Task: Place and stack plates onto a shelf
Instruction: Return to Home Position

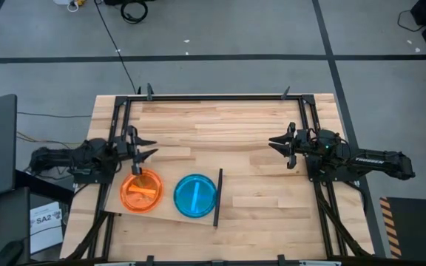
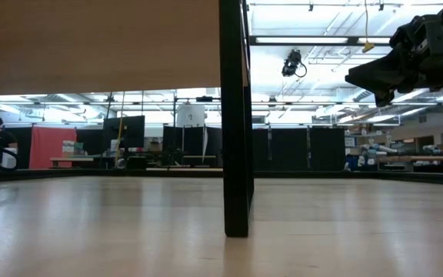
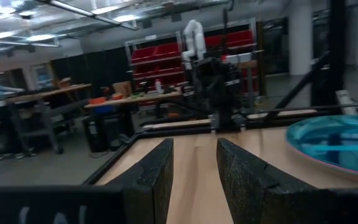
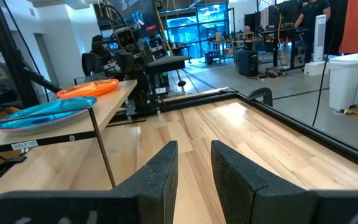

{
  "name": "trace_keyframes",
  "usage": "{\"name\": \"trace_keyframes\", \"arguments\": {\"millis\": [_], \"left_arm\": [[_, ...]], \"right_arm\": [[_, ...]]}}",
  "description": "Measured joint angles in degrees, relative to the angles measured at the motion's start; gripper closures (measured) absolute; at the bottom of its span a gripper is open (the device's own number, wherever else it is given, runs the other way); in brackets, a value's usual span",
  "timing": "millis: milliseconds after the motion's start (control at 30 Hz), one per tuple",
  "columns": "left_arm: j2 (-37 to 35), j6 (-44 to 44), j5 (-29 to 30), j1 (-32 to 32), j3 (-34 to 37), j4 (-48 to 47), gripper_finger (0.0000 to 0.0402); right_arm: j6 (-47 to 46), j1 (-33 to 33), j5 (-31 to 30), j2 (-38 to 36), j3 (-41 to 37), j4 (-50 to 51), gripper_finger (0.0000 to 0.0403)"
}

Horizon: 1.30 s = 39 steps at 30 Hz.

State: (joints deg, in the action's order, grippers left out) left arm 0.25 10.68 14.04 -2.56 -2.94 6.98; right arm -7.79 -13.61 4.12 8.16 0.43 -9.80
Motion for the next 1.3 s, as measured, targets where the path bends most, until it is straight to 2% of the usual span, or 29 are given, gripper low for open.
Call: {"name": "trace_keyframes", "arguments": {"millis": [167, 433, 767, 1067, 1300], "left_arm": [[0.0, -1.4, -5.7, 3.6, 0.0, -0.6, 0.0271], [0.0, -3.7, -6.9, 6.6, -0.4, -3.5, 0.0271], [0.0, -3.6, -6.9, 6.6, -0.3, -5.4, 0.0271], [0.0, -4.0, -6.8, 6.6, -0.2, -4.7, 0.0271], [0.0, -4.0, -6.8, 6.6, 0.2, -0.5, 0.0271]], "right_arm": [[0.0, 0.0, 0.0, 0.0, 0.0, 0.0, 0.03], [0.0, 0.0, 0.0, 0.0, 0.0, 0.0, 0.03], [0.0, 0.0, 0.0, 0.0, 0.0, 0.0, 0.03], [0.0, 0.0, 0.0, 0.0, 0.0, 0.0, 0.03], [0.0, 0.0, 0.0, 0.0, 0.0, 0.0, 0.03]]}}
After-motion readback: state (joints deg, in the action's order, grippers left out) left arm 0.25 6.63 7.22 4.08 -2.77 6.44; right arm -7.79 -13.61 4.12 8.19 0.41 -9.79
